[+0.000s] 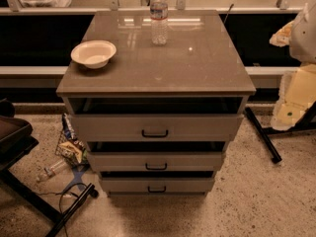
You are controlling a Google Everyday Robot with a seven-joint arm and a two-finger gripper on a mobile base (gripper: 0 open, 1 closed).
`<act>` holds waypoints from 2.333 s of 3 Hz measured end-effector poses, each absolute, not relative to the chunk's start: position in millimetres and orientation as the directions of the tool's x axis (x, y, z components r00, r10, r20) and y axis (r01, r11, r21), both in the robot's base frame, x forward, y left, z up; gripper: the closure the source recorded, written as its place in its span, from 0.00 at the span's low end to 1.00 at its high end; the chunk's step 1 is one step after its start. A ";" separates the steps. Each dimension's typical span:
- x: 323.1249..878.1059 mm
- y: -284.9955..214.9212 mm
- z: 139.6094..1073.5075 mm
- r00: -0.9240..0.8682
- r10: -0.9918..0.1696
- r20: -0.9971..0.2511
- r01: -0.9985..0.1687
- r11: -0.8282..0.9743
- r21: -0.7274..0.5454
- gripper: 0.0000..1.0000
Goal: Open bottom drawer
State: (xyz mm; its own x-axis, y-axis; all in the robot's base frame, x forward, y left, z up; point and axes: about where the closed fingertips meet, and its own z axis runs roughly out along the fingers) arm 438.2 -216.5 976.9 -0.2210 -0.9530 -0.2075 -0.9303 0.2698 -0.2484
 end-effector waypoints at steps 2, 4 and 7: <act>448.0 -216.6 948.7 -0.262 -0.934 -0.241 -0.910 0.323 -0.260 0.00; 451.6 -231.6 799.3 -0.312 -0.886 -0.344 -0.885 0.403 -0.233 0.00; 486.3 -256.4 678.9 -0.224 -0.824 -0.521 -0.877 0.403 -0.261 0.00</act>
Offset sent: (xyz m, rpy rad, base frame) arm 0.0287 -0.0043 -0.0646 0.0609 -0.0502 -0.1200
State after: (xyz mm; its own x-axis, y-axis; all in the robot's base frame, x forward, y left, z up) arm 486.3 -256.4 678.9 -0.2236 -0.8239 -0.5207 -0.8774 0.4029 -0.2606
